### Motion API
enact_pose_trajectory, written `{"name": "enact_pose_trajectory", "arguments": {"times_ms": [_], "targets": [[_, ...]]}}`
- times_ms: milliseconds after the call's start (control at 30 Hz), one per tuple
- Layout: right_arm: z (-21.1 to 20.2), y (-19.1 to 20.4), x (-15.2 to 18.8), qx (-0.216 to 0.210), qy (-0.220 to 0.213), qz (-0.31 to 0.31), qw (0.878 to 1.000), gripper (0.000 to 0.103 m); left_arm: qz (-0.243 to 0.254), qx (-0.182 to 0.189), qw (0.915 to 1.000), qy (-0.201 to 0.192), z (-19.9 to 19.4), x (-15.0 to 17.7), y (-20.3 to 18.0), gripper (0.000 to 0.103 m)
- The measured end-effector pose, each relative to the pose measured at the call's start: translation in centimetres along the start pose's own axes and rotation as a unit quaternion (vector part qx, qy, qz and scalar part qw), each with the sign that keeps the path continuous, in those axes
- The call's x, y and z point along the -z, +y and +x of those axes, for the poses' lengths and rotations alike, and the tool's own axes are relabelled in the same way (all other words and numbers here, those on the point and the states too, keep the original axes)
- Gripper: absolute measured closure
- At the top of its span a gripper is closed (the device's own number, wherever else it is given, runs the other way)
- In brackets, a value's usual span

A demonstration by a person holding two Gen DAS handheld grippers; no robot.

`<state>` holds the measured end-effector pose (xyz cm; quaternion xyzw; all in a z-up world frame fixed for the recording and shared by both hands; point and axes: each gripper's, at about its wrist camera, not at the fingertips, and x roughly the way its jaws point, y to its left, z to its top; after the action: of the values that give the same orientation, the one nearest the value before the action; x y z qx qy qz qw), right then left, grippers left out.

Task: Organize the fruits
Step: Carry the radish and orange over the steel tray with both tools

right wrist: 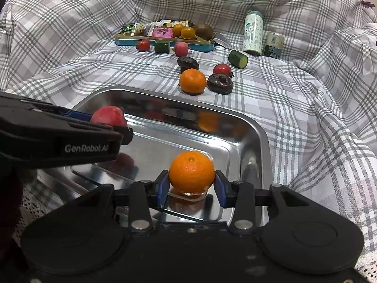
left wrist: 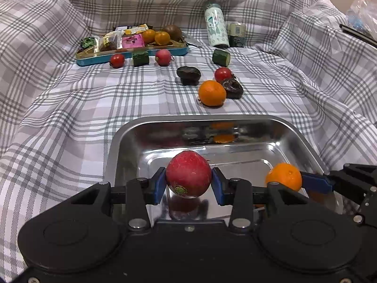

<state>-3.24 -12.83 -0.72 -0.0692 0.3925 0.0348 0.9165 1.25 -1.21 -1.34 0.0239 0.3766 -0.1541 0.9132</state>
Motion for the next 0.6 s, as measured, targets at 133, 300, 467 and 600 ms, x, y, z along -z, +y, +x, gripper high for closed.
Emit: {"name": "enact_pose_trajectory", "arguments": {"times_ms": [133,300,467,600], "targets": [[0.00,0.33,0.07,0.001,0.000,-0.014,1.000,0.060,0.010,-0.002,0.9999,0.000,0.00,0.04,-0.34,0.054],[-0.19,0.28,0.11,0.002,-0.004,-0.018,1.000,0.059,0.000,-0.002,1.0000,-0.006,-0.20,-0.07,-0.02,0.054],[-0.27,0.21,0.09,0.004,-0.008,-0.015,1.000,0.059,-0.009,-0.001,0.9999,-0.008,-0.26,-0.13,0.23,0.054],[-0.31,0.05,0.03,0.004,-0.011,-0.011,1.000,0.060,-0.003,-0.001,0.9999,-0.015,-0.53,-0.06,-0.02,0.054]]}}
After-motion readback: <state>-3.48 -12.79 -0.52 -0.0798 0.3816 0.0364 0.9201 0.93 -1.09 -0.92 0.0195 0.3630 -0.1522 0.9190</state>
